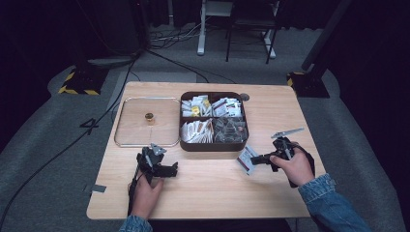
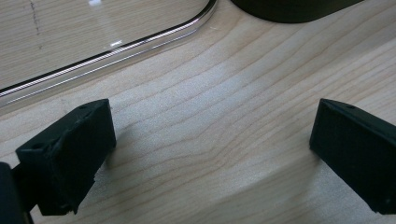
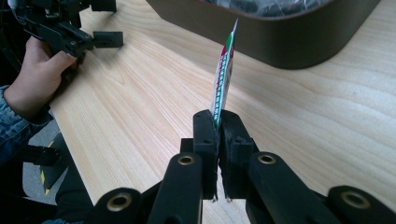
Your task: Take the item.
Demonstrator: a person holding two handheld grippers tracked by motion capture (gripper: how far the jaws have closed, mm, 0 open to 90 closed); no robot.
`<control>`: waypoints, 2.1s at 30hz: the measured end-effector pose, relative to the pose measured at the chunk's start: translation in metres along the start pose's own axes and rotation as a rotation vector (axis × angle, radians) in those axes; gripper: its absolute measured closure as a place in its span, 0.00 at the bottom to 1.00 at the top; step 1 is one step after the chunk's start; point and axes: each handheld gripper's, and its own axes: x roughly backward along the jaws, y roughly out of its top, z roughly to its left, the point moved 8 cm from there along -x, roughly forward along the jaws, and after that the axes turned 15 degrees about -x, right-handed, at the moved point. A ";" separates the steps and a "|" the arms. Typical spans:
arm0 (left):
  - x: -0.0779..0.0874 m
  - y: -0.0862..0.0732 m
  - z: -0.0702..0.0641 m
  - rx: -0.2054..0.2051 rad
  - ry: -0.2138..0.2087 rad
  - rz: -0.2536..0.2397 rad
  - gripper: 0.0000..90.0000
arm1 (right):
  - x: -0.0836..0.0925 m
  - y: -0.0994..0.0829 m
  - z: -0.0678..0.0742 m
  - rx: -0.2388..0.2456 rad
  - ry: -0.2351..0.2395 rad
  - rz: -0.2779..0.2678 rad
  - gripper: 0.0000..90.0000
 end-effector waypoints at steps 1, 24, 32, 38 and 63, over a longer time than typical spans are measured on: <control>0.000 0.000 0.000 0.000 0.000 0.000 0.01 | -0.001 -0.001 -0.001 -0.004 0.000 0.003 0.97; 0.000 0.000 0.000 0.000 0.000 0.000 0.01 | -0.007 0.000 -0.022 0.037 -0.098 -0.042 0.62; 0.000 0.000 0.000 0.002 0.000 -0.001 0.01 | 0.003 0.008 -0.032 0.100 -0.183 -0.103 0.55; 0.000 0.000 0.000 0.001 0.000 -0.001 0.01 | 0.021 0.017 -0.034 0.096 -0.193 -0.166 0.53; 0.000 0.000 -0.001 -0.003 -0.003 -0.002 0.01 | 0.082 -0.004 -0.049 0.246 -0.234 -0.276 0.44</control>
